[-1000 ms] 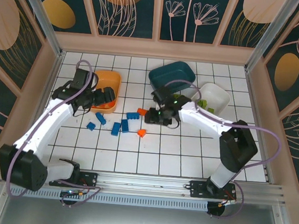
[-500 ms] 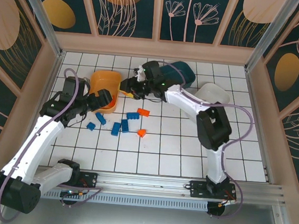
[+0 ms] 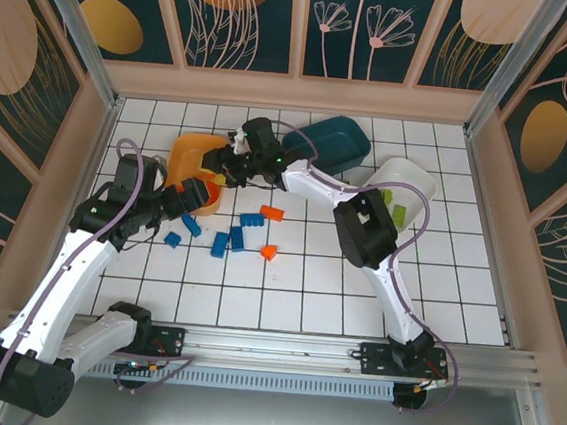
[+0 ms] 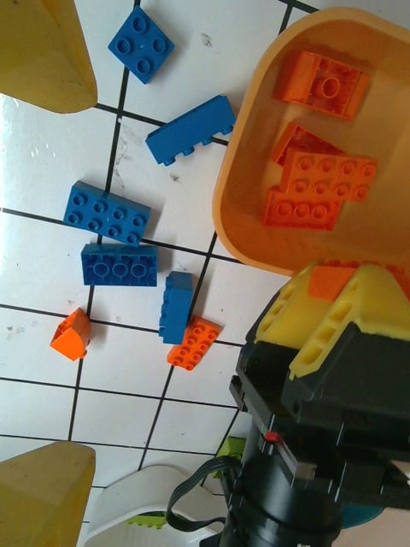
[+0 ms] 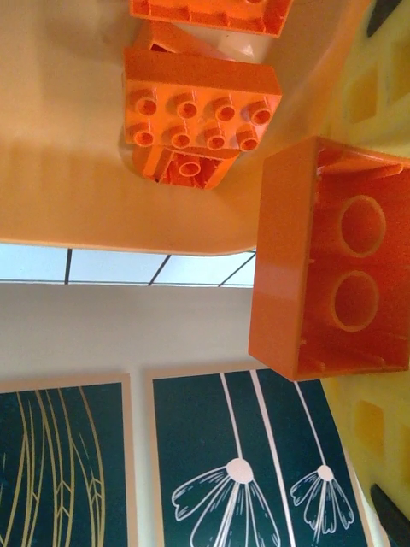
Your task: Sort the legos into containers by color
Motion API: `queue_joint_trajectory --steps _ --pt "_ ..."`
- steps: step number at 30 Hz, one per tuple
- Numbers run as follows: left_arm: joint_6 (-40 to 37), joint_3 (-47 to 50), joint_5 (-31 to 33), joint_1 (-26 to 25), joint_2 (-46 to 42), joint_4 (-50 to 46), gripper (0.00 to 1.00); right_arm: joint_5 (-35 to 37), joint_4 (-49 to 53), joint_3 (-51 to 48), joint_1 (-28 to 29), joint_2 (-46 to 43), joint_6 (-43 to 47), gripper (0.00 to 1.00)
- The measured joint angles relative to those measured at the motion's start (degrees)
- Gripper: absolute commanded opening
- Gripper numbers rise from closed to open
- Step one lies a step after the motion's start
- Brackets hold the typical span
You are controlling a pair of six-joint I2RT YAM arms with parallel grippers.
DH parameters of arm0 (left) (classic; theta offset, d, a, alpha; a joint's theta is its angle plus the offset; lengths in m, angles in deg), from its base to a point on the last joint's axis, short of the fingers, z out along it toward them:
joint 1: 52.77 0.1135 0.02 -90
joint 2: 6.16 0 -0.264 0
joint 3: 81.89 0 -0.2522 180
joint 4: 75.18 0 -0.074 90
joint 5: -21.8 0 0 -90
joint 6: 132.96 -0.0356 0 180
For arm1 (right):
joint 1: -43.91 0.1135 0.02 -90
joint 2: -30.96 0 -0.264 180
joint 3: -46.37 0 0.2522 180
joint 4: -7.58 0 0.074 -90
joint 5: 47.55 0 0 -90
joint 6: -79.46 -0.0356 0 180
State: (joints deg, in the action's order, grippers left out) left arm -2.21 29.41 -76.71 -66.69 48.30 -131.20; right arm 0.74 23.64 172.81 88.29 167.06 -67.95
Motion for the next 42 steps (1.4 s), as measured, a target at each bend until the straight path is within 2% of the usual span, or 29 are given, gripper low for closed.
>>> queue_joint_trajectory --steps 4,13,22,27,32,36,40,42 --pt "-0.09 0.00 0.15 0.00 -0.04 -0.33 0.99 0.02 0.02 0.22 0.00 0.61 -0.76 0.58" --pt "-0.09 0.00 0.46 0.00 -0.04 -0.44 0.99 -0.42 0.07 2.01 -0.02 0.70 -0.79 0.67" --pt "0.11 0.13 1.68 0.00 -0.04 -0.48 0.99 -0.28 2.29 2.58 -0.44 0.42 1.31 0.66" --pt "1.55 3.91 2.60 0.00 -0.09 -1.64 0.98 5.40 12.61 -1.40 -2.21 -5.70 8.44 0.66" --pt "4.20 11.32 2.99 0.00 1.57 -2.10 0.99 11.91 21.24 -9.44 -4.66 -17.68 17.62 0.65" --pt "5.73 14.38 3.34 0.00 5.46 -1.03 0.85 14.71 22.99 -18.56 -4.61 -26.71 21.42 0.64" --pt "5.55 14.51 4.26 0.00 9.97 1.60 0.62 15.50 22.67 -27.34 -4.26 -32.00 22.56 0.63" --pt "5.29 14.51 4.55 0.00 11.96 3.19 0.60 15.74 22.29 -30.95 -4.20 -33.40 22.58 0.63"
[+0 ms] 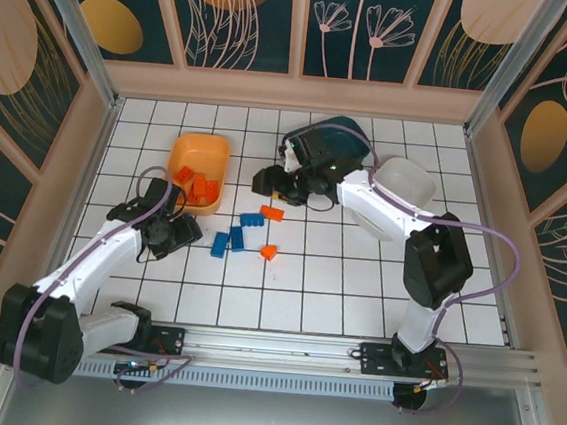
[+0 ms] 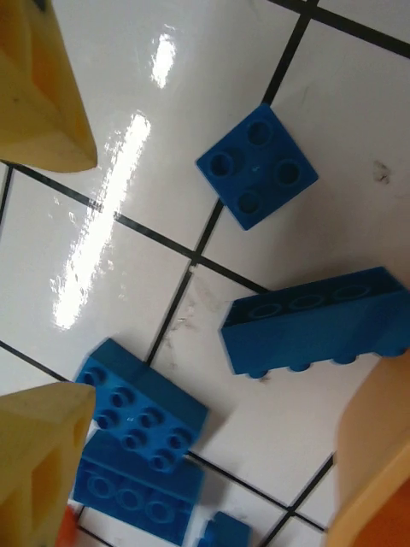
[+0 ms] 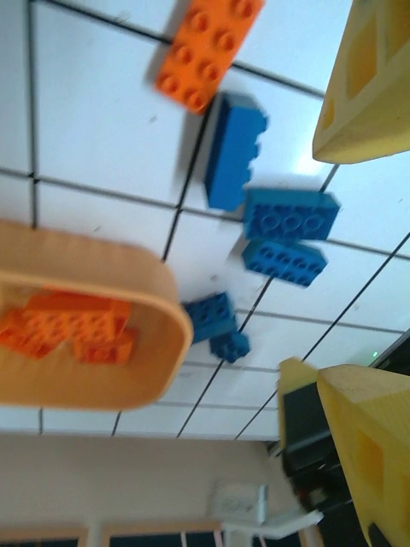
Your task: Sort the legos into containers by color
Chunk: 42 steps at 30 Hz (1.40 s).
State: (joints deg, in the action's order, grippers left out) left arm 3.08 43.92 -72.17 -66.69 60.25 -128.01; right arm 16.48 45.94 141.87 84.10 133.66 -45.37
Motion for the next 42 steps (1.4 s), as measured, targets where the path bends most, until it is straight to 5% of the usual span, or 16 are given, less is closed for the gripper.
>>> queue_joint_trajectory --steps 18,30,36,42 --pt "-2.78 -6.01 2.47 0.00 17.11 8.09 0.58 0.68 -2.84 -8.57 -0.13 -5.49 0.22 0.63" --pt "-5.18 -7.63 3.48 0.00 23.85 11.19 0.38 1.16 -2.97 -9.53 -0.13 -5.68 0.17 0.62" --pt "-6.88 -7.96 4.07 0.00 24.98 11.82 0.16 4.37 -1.70 -10.29 -0.81 -7.45 -0.44 0.64" --pt "-7.17 -7.96 3.87 0.00 24.48 11.82 0.11 10.82 2.29 -12.02 -5.90 -9.38 -1.88 0.64"
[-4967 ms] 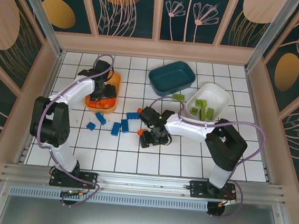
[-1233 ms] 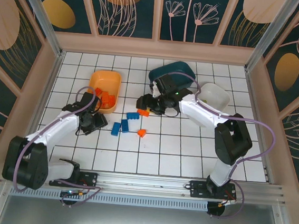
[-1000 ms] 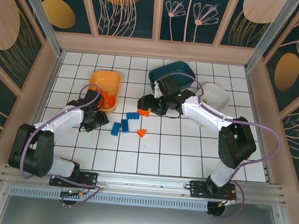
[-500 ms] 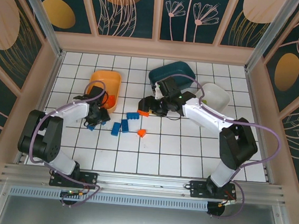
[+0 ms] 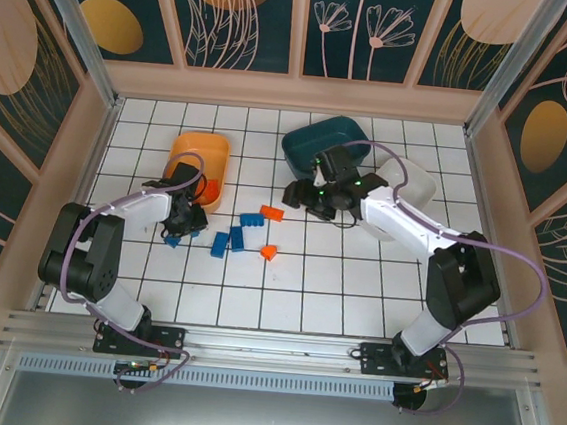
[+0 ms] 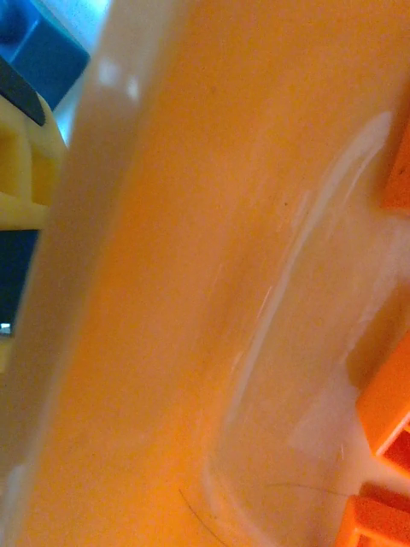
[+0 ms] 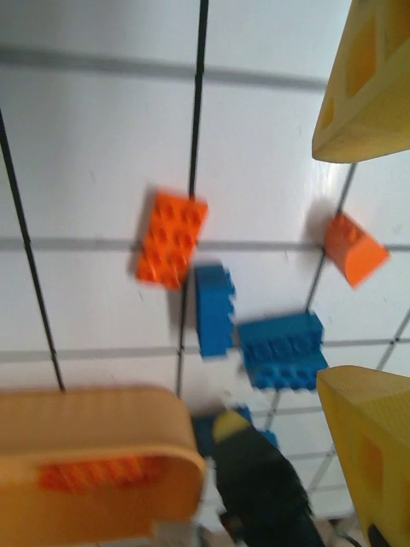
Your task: Sort the legos into containers by color
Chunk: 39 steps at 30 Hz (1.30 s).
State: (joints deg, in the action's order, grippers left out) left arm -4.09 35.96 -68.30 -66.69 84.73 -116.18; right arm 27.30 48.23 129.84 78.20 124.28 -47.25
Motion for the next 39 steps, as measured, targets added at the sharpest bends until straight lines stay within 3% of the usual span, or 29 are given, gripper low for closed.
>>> queue_joint_trajectory --steps 8,20,30,39 --pt "0.17 0.00 -2.99 0.00 -8.52 -1.90 0.10 14.73 7.50 5.22 -7.52 5.66 9.46 0.70" --pt "0.35 -4.13 -10.54 -0.02 -17.11 -8.59 0.09 27.23 8.13 14.40 -8.15 17.20 22.53 0.73" --pt "0.85 -15.12 -18.58 0.00 -16.22 -8.33 0.09 27.06 7.89 18.38 -8.31 19.32 27.74 0.73" --pt "1.22 -31.69 -25.94 0.00 -2.03 -2.51 0.08 23.56 7.67 21.99 -9.62 25.62 31.93 0.72"
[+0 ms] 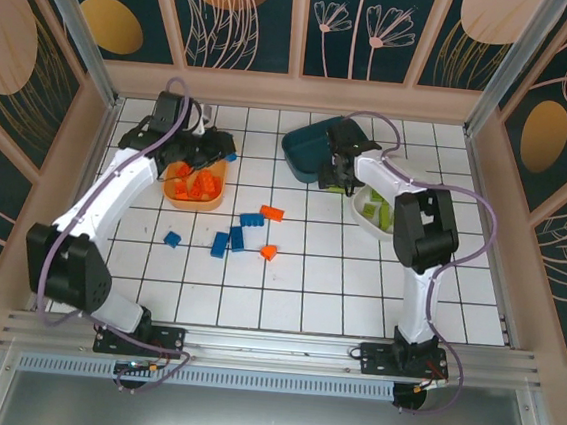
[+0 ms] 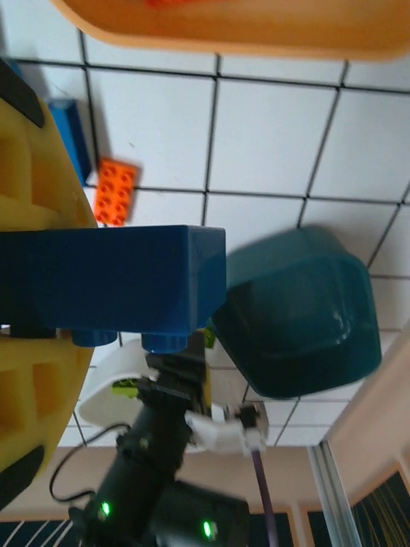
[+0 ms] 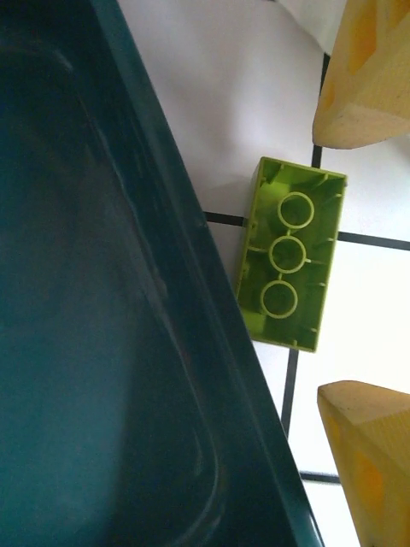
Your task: Sort the legos into containers by color
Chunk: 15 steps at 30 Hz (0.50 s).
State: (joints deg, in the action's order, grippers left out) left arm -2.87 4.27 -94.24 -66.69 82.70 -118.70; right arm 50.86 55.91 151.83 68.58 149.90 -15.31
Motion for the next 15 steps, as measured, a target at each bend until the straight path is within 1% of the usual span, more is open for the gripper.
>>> queue_joint_trajectory --steps 8,15 --pt "0.70 -8.98 -4.28 -0.61 10.27 4.33 0.08 -1.03 0.92 6.19 -0.37 6.51 1.70 0.71" --pt "0.92 -17.11 -6.38 -3.93 19.34 5.92 0.07 -2.10 3.82 8.28 -0.72 9.18 1.90 0.67"
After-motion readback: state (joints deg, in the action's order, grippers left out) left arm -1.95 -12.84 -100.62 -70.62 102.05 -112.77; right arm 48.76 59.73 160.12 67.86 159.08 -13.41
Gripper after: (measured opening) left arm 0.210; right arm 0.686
